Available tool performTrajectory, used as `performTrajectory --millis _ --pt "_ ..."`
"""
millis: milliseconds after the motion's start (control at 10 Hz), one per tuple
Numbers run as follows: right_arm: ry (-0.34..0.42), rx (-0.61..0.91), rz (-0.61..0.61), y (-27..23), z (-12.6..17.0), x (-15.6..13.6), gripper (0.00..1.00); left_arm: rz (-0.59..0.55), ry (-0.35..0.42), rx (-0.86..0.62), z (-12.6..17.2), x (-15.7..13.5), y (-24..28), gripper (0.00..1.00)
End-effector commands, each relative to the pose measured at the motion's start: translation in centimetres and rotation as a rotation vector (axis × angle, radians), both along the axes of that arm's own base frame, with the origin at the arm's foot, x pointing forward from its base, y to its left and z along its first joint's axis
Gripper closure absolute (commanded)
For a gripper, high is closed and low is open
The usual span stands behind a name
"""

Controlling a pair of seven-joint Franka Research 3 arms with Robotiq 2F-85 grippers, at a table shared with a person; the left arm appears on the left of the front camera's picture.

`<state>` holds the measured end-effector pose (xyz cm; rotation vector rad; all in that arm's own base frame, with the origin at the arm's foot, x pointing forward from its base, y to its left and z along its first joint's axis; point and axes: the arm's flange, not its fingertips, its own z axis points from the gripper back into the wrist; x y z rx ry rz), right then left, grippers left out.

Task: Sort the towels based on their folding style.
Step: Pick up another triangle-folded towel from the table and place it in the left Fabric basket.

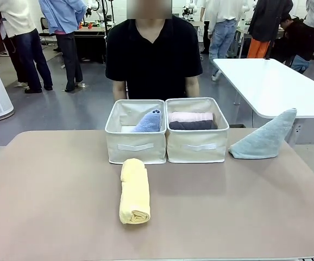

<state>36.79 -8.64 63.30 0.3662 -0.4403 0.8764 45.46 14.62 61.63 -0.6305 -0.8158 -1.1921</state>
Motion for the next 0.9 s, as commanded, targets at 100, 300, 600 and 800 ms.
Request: performTrajectory --millis 100,300,600,800 --pt "-0.038 -0.229 0.173 2.5 -1.0 3.4 0.0 0.015 0.004 0.021 0.1 0.0 0.0 0.0" --pt "-0.001 -0.165 0.138 3.7 -0.3 2.1 0.0 0.015 0.004 0.021 0.1 0.0 0.0 0.0" --pt "-0.025 -0.177 0.147 4.0 -0.5 3.0 0.0 0.015 0.004 0.021 0.1 0.0 0.0 0.0" --pt "-0.126 -0.35 0.21 4.6 1.0 9.9 0.0 0.015 0.004 0.021 0.1 0.0 0.0 0.0"
